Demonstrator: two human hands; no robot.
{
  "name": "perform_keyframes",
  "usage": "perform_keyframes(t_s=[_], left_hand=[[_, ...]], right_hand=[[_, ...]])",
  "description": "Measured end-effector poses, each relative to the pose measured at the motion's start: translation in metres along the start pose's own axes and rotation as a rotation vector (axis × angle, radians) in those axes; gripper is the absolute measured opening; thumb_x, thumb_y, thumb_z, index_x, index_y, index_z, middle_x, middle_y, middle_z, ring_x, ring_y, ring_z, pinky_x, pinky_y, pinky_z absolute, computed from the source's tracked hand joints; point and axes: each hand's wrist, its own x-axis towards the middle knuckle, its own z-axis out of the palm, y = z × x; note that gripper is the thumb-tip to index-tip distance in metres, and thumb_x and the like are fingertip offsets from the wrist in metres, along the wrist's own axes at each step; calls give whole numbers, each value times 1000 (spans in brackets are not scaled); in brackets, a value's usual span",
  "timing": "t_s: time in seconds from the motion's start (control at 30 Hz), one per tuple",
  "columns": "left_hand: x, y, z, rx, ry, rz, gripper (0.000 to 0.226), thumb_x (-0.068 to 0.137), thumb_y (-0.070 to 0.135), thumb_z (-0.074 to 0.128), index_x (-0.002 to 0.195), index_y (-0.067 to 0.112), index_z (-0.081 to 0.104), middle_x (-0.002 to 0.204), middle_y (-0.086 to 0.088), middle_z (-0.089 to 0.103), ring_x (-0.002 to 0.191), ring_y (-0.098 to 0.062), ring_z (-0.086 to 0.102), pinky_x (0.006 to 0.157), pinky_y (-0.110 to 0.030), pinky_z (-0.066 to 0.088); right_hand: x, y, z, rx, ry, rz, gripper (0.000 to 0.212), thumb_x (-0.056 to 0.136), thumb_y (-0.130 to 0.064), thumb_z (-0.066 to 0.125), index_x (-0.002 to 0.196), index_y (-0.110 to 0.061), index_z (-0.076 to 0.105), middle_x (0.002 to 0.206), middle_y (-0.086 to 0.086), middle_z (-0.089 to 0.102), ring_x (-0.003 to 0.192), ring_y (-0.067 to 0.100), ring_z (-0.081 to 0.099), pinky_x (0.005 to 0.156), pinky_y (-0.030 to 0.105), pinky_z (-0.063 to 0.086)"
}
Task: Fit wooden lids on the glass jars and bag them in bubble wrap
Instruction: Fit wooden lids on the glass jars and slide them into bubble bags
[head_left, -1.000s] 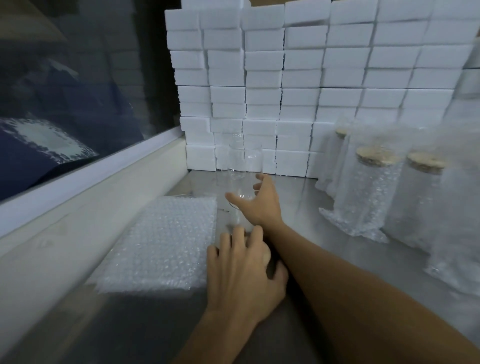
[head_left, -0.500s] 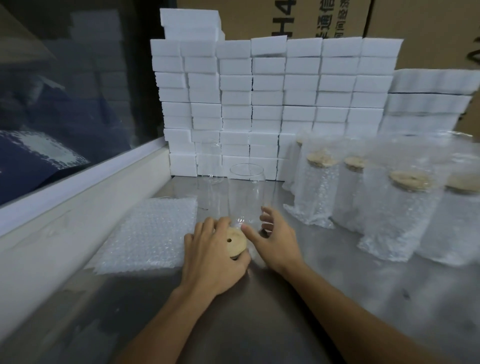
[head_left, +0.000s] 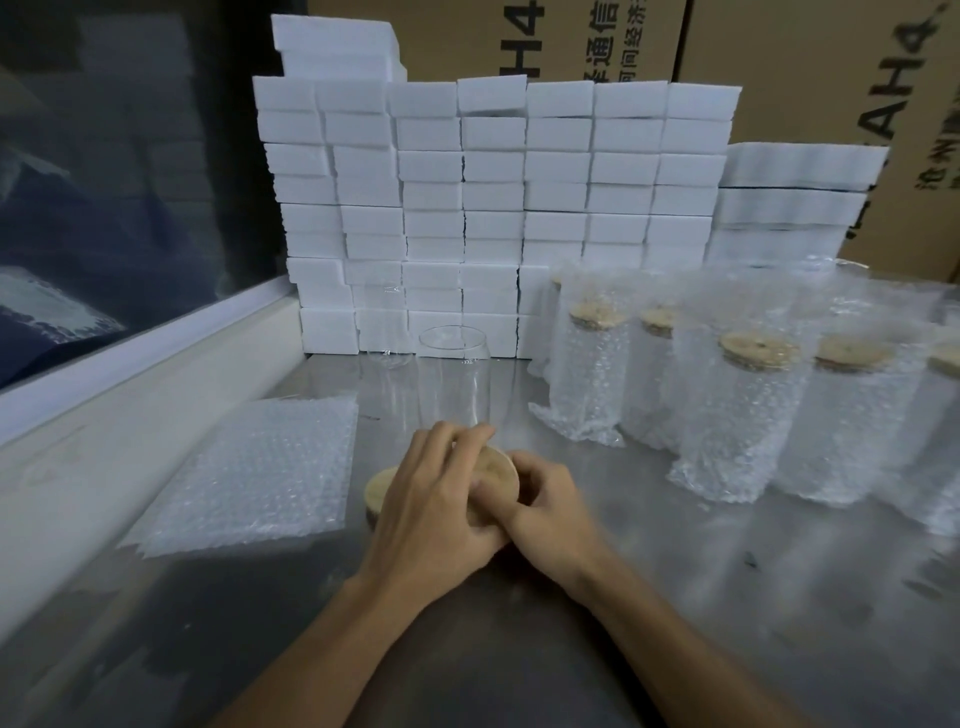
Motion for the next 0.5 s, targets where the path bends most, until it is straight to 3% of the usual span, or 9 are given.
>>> perform_keyframes(t_s=[0.13,0.27,0.4,0.5], left_hand=[[3,-2,-1,-218,91,-78,77,65,50,73,131,21,47,130,2,39,121,-13,45,94,-21,42],[3,-13,-1,-310,103,-353,86,68,63,61,140,27,32,138,10,37,132,-12,36,105,-36,31],[1,-21,0,-286,-71,-454,96,65,71,53,146,33,19,150,1,40,135,3,29,119,-46,5],[3,-20,-1,-348,-57,-492,94,62,69,56,144,40,19,146,3,44,136,1,27,117,-51,16]], right_hand=[[7,3,-3,195,180,68,11,93,-21,72,99,-13,72,99,9,72,87,15,67,74,31,53],[14,7,-6,387,145,160,12,92,-25,69,103,-21,73,91,3,72,82,21,58,71,41,40],[16,7,-5,464,79,163,42,76,-37,69,112,-15,68,91,4,72,85,23,59,76,41,39],[18,9,-6,497,60,159,47,75,-36,68,116,-12,66,95,3,72,88,20,62,80,42,41]])
